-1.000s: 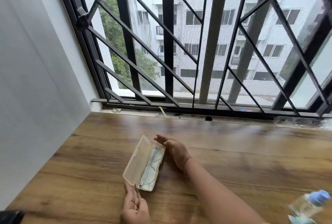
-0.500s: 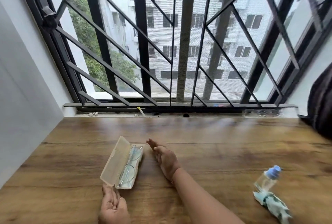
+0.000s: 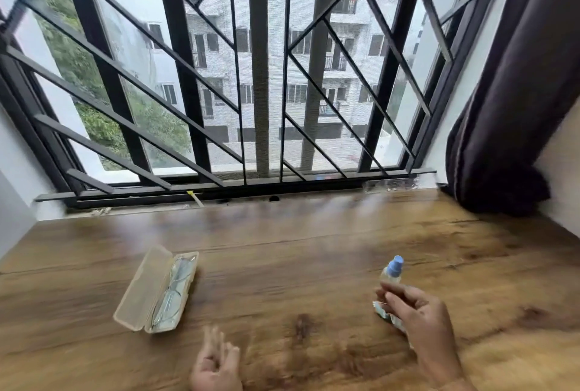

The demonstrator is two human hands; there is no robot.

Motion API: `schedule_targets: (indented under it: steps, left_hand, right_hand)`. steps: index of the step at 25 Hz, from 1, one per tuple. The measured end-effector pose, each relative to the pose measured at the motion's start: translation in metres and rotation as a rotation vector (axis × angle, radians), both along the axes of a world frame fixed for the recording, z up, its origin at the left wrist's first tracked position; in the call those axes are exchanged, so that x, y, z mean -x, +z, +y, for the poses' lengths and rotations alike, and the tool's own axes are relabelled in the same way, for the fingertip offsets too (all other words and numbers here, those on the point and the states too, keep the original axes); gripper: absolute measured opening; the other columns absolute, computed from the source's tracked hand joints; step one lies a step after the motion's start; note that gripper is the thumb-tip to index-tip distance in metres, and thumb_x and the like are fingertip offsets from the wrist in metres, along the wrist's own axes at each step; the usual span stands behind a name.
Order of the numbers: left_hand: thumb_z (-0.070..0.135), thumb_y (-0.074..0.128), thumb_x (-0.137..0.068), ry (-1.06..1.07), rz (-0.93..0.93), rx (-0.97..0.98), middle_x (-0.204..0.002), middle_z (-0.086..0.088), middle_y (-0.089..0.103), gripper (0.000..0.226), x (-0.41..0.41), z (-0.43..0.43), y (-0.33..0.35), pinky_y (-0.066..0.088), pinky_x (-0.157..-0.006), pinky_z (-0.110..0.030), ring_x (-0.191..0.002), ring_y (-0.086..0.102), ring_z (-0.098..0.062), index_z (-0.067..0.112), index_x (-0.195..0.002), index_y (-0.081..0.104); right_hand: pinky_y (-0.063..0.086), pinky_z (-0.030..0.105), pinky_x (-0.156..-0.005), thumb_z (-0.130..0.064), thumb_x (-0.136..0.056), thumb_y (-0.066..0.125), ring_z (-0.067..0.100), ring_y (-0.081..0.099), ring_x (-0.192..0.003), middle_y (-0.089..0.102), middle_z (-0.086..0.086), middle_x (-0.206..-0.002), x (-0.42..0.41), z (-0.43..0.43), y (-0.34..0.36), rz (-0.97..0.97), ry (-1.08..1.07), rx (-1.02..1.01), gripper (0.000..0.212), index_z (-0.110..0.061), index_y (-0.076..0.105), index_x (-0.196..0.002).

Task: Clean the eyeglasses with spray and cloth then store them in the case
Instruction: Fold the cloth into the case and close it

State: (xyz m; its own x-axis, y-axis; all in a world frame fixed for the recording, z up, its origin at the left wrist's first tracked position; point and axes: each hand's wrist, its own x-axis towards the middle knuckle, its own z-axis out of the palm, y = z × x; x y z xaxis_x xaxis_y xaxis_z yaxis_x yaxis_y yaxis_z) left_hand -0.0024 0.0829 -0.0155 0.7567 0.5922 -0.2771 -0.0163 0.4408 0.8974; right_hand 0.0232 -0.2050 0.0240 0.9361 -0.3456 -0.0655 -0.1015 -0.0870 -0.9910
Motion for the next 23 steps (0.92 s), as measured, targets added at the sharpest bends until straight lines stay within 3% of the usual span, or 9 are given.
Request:
schedule_targets:
  steps: [1,3,5,8,10,13,18,21,23]
  left_hand:
    - [-0.028,0.049,-0.077,-0.091,0.009,-0.019,-0.072,-0.007,0.073,0.043,0.003,-0.049,-0.004,0.045,-0.059,-0.003,-0.054,0.058,0.014,-0.017,-0.118,0.051]
    - [-0.016,0.064,-0.074,-0.357,0.176,-0.272,-0.064,0.003,0.071,0.029,0.002,-0.097,-0.003,0.049,-0.06,-0.007,-0.054,0.06,0.009,-0.01,-0.103,0.066]
    - [0.003,0.075,-0.073,-0.554,0.146,-0.466,-0.075,0.001,0.073,0.024,-0.017,-0.13,-0.007,0.053,-0.072,-0.015,-0.064,0.064,0.004,0.005,-0.096,0.073]
    - [0.025,0.073,-0.076,-0.76,0.147,-0.736,-0.096,0.002,0.073,0.028,-0.041,-0.153,-0.002,0.048,-0.074,-0.011,-0.081,0.064,-0.001,0.021,-0.103,0.072]
    - [0.026,0.07,-0.077,-0.853,0.131,-0.786,-0.1,0.002,0.072,0.031,-0.054,-0.172,-0.004,0.048,-0.078,-0.018,-0.085,0.063,-0.002,0.021,-0.108,0.069]
    - [0.024,0.067,-0.073,-0.929,0.09,-0.905,-0.089,0.005,0.074,0.024,-0.064,-0.188,-0.006,0.051,-0.075,-0.026,-0.08,0.063,0.0,0.025,-0.096,0.073]
    - [0.032,0.064,-0.068,-0.84,0.179,-1.043,-0.087,0.009,0.073,0.023,-0.069,-0.197,-0.009,0.045,-0.068,-0.02,-0.087,0.064,-0.007,0.035,-0.089,0.071]
    - [0.027,0.072,-0.068,-0.856,0.175,-0.974,-0.076,0.004,0.072,0.011,-0.071,-0.182,-0.001,0.042,-0.062,-0.023,-0.072,0.063,-0.007,0.025,-0.079,0.073]
    - [0.015,0.076,-0.065,-0.823,0.085,-0.83,-0.058,0.009,0.067,0.007,-0.073,-0.163,0.017,0.042,-0.061,-0.024,-0.058,0.055,-0.001,0.02,-0.065,0.072]
  right_hand:
    - [0.053,0.021,-0.063,0.003,-0.08,0.065,0.023,0.069,-0.071,0.075,0.005,-0.075,0.002,-0.016,-0.004,0.031,-0.063,0.143,0.02,-0.013,0.076,-0.083]
    - [0.043,0.01,-0.062,-0.003,-0.075,0.072,0.02,0.066,-0.075,0.074,0.004,-0.078,0.003,-0.035,-0.013,0.072,-0.154,0.414,0.012,-0.009,0.077,-0.083]
    - [0.042,0.019,-0.065,-0.006,-0.073,0.074,0.024,0.065,-0.078,0.073,0.009,-0.08,0.001,-0.046,-0.023,0.106,-0.181,0.604,0.009,-0.009,0.077,-0.081]
    - [0.045,0.033,-0.073,-0.011,-0.073,0.075,0.032,0.063,-0.085,0.071,0.012,-0.082,-0.006,-0.054,-0.033,0.176,-0.151,0.735,0.009,-0.014,0.077,-0.082]
    - [0.046,0.034,-0.076,-0.013,-0.073,0.075,0.032,0.061,-0.088,0.07,0.011,-0.084,-0.009,-0.055,-0.036,0.19,-0.101,0.769,0.009,-0.016,0.077,-0.081]
    - [0.046,0.031,-0.075,-0.017,-0.073,0.074,0.03,0.06,-0.088,0.069,0.007,-0.082,-0.009,-0.057,-0.037,0.221,-0.03,0.814,0.006,-0.022,0.076,-0.076]
    - [0.039,0.022,-0.065,-0.014,-0.07,0.077,0.025,0.063,-0.081,0.066,0.005,-0.074,-0.006,-0.061,-0.03,0.227,0.015,0.736,0.004,-0.017,0.075,-0.07]
    - [0.038,0.01,-0.055,-0.008,-0.068,0.078,0.016,0.063,-0.066,0.069,0.001,-0.062,-0.004,-0.064,-0.003,0.18,0.078,0.582,0.022,-0.023,0.068,-0.055]
    - [0.039,0.009,-0.052,-0.008,-0.068,0.078,0.008,0.06,-0.056,0.069,-0.001,-0.056,-0.005,-0.066,0.027,0.142,0.194,0.507,0.02,-0.021,0.07,-0.054]
